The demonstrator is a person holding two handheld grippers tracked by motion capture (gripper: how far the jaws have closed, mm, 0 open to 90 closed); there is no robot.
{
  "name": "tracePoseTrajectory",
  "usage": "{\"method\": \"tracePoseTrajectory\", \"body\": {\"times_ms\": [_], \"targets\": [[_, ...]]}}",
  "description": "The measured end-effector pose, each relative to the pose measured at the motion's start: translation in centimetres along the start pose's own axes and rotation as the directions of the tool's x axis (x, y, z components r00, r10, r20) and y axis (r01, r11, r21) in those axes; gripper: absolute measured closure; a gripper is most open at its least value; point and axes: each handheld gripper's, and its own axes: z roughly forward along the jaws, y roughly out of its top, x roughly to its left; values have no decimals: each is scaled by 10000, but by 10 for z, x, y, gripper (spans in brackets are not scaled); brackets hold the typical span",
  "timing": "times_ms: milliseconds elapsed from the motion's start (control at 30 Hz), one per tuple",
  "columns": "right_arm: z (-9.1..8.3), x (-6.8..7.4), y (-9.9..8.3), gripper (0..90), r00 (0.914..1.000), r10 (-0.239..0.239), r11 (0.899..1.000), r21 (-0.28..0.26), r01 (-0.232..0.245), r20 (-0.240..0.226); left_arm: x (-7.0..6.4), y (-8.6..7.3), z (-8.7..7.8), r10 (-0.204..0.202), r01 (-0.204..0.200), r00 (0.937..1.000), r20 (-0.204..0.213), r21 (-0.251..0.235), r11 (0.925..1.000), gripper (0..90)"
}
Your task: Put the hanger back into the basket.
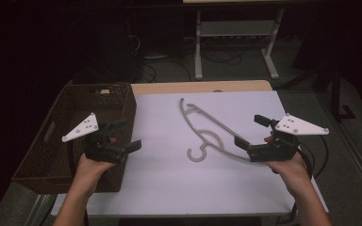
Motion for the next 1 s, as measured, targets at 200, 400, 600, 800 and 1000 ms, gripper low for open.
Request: {"method": "tracePoseTrajectory", "body": {"times_ms": [200,400,600,800,1000], "targets": [[2,0,-2,1,10000,71,9996,270,-71,-18,-6,2,13,164,-158,9998,-78,747,9971,0],[3,-2,-6,3,10000,62,9969,783,-63,20,-13,4,27,325,-324,9995,9,1266,9914,0],[8,-5,-8,4,9999,2,9907,1364,11,-101,-15,-1,44,234,-275,9994,261,1692,9852,0],[22,-9,-15,30,9988,-146,9729,2299,249,-464,-17,-10,60,149,-254,9984,548,1947,9805,0],[38,-12,-24,92,9974,-138,9450,3252,361,-705,-17,-22,72,40,-222,9965,838,2173,9759,0]]}}
